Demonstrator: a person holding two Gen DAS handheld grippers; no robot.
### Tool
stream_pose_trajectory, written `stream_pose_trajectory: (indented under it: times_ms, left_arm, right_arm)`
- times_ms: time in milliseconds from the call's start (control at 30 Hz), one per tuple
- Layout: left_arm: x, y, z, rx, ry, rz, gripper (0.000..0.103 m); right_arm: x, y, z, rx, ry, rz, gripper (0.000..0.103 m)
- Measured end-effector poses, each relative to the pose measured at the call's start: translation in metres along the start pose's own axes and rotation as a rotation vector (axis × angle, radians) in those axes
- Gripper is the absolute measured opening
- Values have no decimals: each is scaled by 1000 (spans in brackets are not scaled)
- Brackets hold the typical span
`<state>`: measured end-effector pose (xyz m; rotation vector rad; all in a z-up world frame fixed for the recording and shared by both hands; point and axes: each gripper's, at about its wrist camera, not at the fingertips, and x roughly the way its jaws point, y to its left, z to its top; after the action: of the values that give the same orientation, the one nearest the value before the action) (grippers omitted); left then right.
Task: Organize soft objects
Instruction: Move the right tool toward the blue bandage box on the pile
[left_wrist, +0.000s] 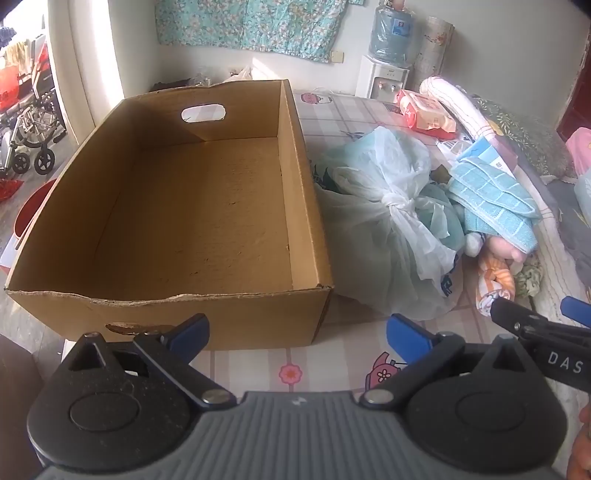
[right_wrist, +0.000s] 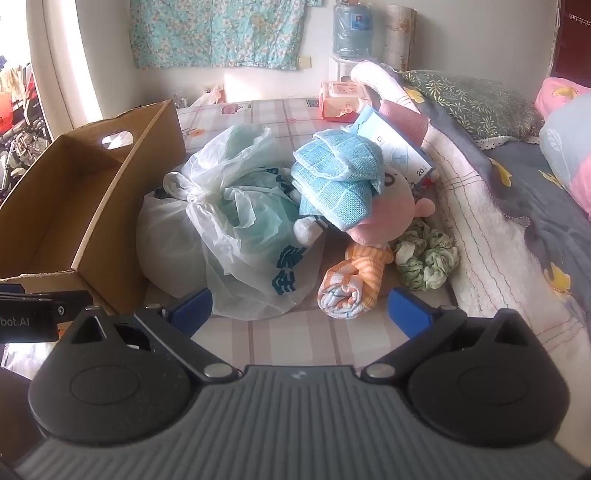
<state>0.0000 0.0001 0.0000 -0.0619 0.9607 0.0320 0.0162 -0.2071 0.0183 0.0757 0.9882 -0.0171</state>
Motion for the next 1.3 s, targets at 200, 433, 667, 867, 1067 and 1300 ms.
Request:
stream_pose_trajectory:
  times_ms: [200,433,667,867,1067,1300]
  left_arm:
    - [0,0,0,2,-3,0,102]
    - [0,1,0,3,-4,0,102]
    - [0,1,0,3,-2,0,102]
    - [0,1,0,3,3,-1,102]
    - [5,1,4,3,2,0,102]
    - [5,0,0,7,3,1,102]
  right_arm:
    - [0,0,0,1,2,7,102]
    - [0,1,1,-2,3,16,102]
    - [1,2,1,-2,7,26,102]
    - [1,3,1,-3,9,32,102]
    - [2,3,1,-4,9,33,102]
    - [3,2,0,3,9,35,102]
